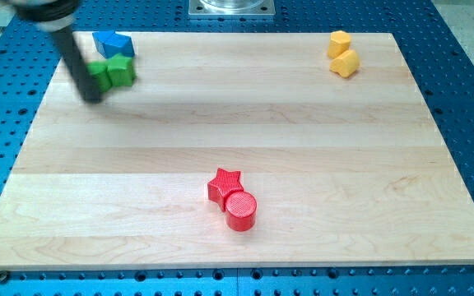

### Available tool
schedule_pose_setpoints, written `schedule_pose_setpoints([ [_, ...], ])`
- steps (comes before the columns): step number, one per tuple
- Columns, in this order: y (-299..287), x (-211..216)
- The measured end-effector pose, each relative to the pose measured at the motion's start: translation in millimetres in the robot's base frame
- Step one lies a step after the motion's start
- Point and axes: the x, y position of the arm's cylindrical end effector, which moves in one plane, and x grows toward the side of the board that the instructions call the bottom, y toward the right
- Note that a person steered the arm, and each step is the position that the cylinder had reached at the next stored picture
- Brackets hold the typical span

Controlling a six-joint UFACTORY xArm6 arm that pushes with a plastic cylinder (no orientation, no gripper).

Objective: Slide the yellow hexagon to the top right corner of the board

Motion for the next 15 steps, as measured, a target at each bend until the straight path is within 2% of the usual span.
schedule_pose_setpoints([
  [1,-12.8,31.5],
  [2,14.9,50.6],
  [5,117.6,51.5],
  [9,136.5,52.2],
  [10,142.0,27.3],
  [12,255.0,-121.9],
  [13,314.6,-141.6],
  [15,364.7,-76.7],
])
